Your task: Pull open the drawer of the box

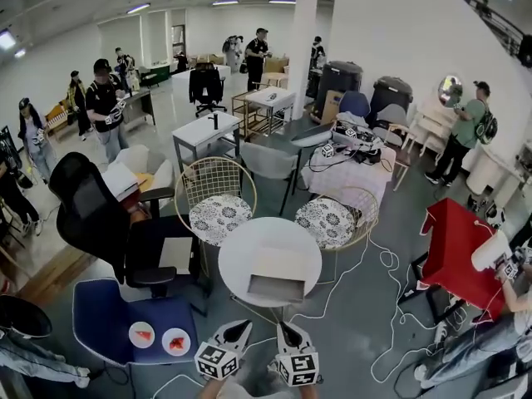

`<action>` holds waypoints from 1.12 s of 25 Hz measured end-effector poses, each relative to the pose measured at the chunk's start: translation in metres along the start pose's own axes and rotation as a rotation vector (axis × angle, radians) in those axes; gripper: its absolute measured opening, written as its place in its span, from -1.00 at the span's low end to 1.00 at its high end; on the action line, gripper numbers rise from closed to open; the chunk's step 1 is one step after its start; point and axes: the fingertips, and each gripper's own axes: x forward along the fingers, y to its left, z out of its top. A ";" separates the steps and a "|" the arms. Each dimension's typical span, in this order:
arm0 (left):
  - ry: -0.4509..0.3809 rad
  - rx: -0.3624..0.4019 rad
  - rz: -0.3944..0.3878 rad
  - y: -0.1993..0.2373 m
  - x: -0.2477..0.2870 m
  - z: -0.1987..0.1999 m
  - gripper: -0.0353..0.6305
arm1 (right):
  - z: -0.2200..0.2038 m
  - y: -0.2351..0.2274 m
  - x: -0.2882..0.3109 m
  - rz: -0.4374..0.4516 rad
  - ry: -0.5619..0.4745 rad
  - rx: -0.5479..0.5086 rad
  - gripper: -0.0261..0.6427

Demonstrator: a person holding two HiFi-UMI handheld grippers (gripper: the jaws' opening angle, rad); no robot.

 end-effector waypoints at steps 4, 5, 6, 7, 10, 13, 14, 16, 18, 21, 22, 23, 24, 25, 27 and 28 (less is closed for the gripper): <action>0.010 0.002 -0.023 -0.013 -0.022 -0.010 -0.86 | -0.010 0.017 -0.026 -0.028 0.004 0.013 -0.88; 0.012 0.003 -0.028 -0.018 -0.027 -0.012 -0.86 | -0.013 0.021 -0.034 -0.034 0.007 0.015 -0.88; 0.015 0.002 -0.033 -0.022 -0.033 -0.015 -0.86 | -0.016 0.025 -0.041 -0.040 0.010 0.017 -0.88; 0.016 0.001 -0.036 -0.026 -0.039 -0.018 -0.86 | -0.020 0.028 -0.048 -0.045 0.011 0.020 -0.88; 0.014 -0.001 -0.041 -0.036 -0.054 -0.025 -0.86 | -0.026 0.038 -0.064 -0.055 0.013 0.024 -0.88; 0.011 -0.005 -0.038 -0.044 -0.069 -0.030 -0.86 | -0.030 0.045 -0.079 -0.064 0.010 0.023 -0.88; 0.009 -0.006 -0.037 -0.046 -0.072 -0.031 -0.86 | -0.031 0.046 -0.082 -0.067 0.009 0.023 -0.88; 0.005 -0.009 -0.034 -0.051 -0.078 -0.032 -0.86 | -0.031 0.047 -0.089 -0.073 0.009 0.021 -0.88; 0.005 -0.010 -0.034 -0.057 -0.082 -0.035 -0.86 | -0.034 0.046 -0.096 -0.081 0.009 0.025 -0.88; 0.003 -0.002 -0.038 -0.064 -0.085 -0.042 -0.86 | -0.040 0.043 -0.103 -0.090 0.003 0.032 -0.88; 0.003 0.000 -0.038 -0.066 -0.086 -0.045 -0.86 | -0.042 0.044 -0.105 -0.090 0.000 0.032 -0.88; 0.004 0.002 -0.038 -0.067 -0.087 -0.047 -0.86 | -0.044 0.044 -0.107 -0.089 -0.002 0.031 -0.88; 0.005 0.003 -0.038 -0.069 -0.088 -0.048 -0.86 | -0.044 0.044 -0.109 -0.088 -0.003 0.030 -0.88; 0.005 0.003 -0.037 -0.072 -0.088 -0.048 -0.86 | -0.043 0.044 -0.111 -0.087 -0.004 0.029 -0.88; 0.004 0.001 -0.040 -0.077 -0.087 -0.045 -0.86 | -0.041 0.042 -0.115 -0.087 -0.003 0.031 -0.88; 0.003 0.002 -0.042 -0.080 -0.087 -0.043 -0.86 | -0.040 0.041 -0.117 -0.088 -0.005 0.031 -0.88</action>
